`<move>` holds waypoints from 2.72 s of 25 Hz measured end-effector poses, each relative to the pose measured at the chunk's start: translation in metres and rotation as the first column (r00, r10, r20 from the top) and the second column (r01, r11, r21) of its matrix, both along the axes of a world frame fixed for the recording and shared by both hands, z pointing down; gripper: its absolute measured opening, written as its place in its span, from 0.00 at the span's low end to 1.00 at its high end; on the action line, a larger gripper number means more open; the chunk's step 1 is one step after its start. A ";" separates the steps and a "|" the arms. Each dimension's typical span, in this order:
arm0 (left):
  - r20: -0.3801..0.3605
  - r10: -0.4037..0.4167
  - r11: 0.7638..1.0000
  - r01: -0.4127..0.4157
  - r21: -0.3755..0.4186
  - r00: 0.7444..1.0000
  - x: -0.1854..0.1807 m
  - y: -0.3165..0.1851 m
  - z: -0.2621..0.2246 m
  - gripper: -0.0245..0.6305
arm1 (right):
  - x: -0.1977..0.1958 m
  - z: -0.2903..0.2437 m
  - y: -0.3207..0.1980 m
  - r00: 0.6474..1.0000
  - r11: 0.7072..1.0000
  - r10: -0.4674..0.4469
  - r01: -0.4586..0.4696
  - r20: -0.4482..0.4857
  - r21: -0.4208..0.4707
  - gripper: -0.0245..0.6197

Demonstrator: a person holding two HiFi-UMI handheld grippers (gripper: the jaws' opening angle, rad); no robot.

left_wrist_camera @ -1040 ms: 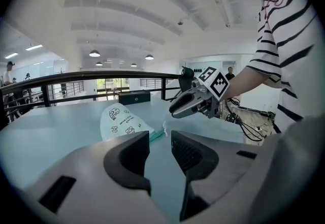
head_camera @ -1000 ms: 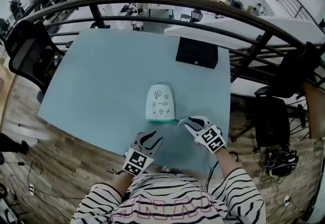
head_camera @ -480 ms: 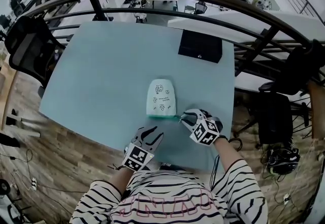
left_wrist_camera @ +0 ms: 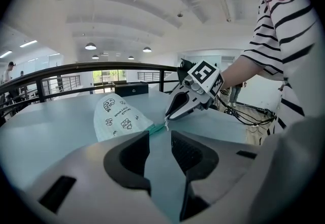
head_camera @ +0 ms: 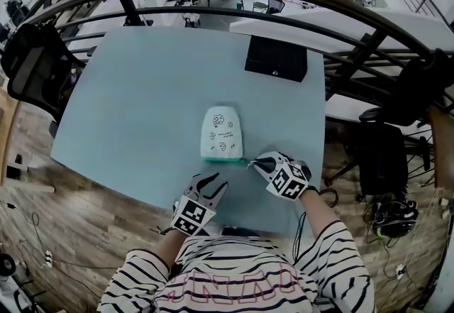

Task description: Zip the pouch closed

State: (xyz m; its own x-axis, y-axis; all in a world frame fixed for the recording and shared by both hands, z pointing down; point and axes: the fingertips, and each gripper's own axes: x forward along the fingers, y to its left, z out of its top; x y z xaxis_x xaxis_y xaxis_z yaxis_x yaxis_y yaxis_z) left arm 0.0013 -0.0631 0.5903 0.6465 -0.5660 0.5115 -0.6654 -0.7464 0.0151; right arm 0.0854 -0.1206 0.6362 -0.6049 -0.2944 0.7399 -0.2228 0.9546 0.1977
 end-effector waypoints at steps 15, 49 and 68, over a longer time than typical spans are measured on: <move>0.028 0.047 0.999 -0.046 -0.015 0.999 0.021 -0.005 0.014 0.21 | -0.013 -0.019 0.026 0.942 0.960 0.224 -0.169 0.249 -0.225 0.09; 0.067 0.100 0.992 -0.094 -0.089 0.993 0.050 -0.016 0.039 0.08 | -0.017 -0.023 0.039 0.901 0.921 0.344 -0.268 0.265 -0.282 0.08; 0.001 -0.040 0.983 0.039 -0.180 0.999 0.018 -0.029 0.035 0.07 | 0.006 -0.021 0.035 0.918 0.925 0.344 -0.295 0.197 -0.240 0.08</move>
